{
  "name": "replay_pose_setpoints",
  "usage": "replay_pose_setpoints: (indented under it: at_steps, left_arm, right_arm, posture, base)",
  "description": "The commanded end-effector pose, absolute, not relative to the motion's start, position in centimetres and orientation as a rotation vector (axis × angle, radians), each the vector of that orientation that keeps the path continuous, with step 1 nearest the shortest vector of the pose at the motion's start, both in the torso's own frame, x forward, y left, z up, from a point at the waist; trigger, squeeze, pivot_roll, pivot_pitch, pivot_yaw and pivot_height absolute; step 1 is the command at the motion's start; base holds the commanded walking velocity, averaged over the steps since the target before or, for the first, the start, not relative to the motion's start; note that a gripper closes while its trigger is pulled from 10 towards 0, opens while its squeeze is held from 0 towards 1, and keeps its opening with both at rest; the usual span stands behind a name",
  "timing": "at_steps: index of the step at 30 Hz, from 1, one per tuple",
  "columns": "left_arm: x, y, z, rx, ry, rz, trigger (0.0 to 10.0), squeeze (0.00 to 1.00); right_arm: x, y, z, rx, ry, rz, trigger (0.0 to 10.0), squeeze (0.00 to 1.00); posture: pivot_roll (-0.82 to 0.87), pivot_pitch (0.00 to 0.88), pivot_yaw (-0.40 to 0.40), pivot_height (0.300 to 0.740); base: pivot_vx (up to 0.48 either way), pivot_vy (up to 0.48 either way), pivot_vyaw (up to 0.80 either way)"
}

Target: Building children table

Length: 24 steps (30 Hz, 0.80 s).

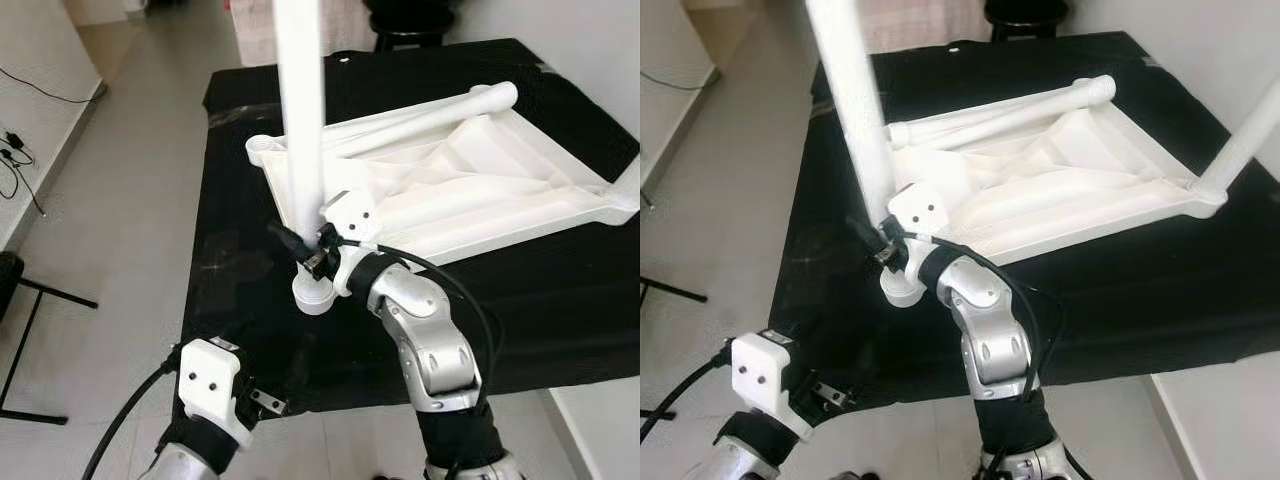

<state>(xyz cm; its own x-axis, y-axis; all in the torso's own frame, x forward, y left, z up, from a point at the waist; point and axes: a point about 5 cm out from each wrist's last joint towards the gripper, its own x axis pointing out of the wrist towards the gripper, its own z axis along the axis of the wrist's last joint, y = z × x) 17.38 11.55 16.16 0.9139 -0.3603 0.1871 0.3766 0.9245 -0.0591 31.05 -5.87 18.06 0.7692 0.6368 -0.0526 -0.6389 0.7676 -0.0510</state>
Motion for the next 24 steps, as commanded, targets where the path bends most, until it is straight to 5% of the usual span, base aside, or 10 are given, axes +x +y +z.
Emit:
replay_pose_setpoints:
  at_steps: [1,11,15,16,17,18,24]
  left_arm:
    - [17.5,11.9,15.6,-0.092,-0.15,-0.357,10.0,0.0]
    - [17.8,12.4,15.5,-0.097,-0.155,-0.331,10.0,0.0]
    - [17.8,13.5,15.4,-0.08,-0.154,-0.259,10.0,0.0]
    - [17.9,14.2,15.3,-0.078,-0.15,-0.203,10.0,0.0]
    - [17.9,14.2,15.3,-0.078,-0.15,-0.203,10.0,0.0]
    - [18.0,14.7,15.3,-0.077,-0.147,-0.156,10.0,0.0]
    - [17.5,16.7,14.4,-0.036,-0.093,0.028,10.0,0.0]
  right_arm:
    - [30.9,-5.8,18.7,-0.008,0.003,0.733,10.0,1.0]
    - [29.3,-9.1,19.3,0.001,-0.08,0.774,10.0,1.0]
    - [26.4,-10.8,18.2,0.03,-0.071,0.817,10.0,1.0]
    - [25.8,-11.6,17.7,0.018,-0.06,0.784,10.0,0.73]
    - [25.8,-11.6,17.7,0.018,-0.06,0.784,10.0,0.73]
    - [25.6,-12.5,17.3,0.013,-0.049,0.736,10.0,0.0]
    - [25.3,-14.9,16.1,0.014,-0.046,0.461,10.0,0.0]
  posture:
    - [0.03,0.194,0.007,0.74]
    - [0.01,0.191,0.013,0.74]
    - [-0.01,0.187,0.036,0.74]
    - [-0.02,0.184,0.044,0.74]
    - [-0.02,0.184,0.044,0.74]
    - [-0.02,0.186,0.046,0.74]
    - [-0.04,0.172,0.061,0.74]
  base:
    - [0.0,0.0,0.0]
    - [0.0,0.0,0.0]
    - [0.0,0.0,0.0]
    - [0.0,0.0,0.0]
    - [0.0,0.0,0.0]
    - [0.0,0.0,0.0]
    - [0.0,0.0,0.0]
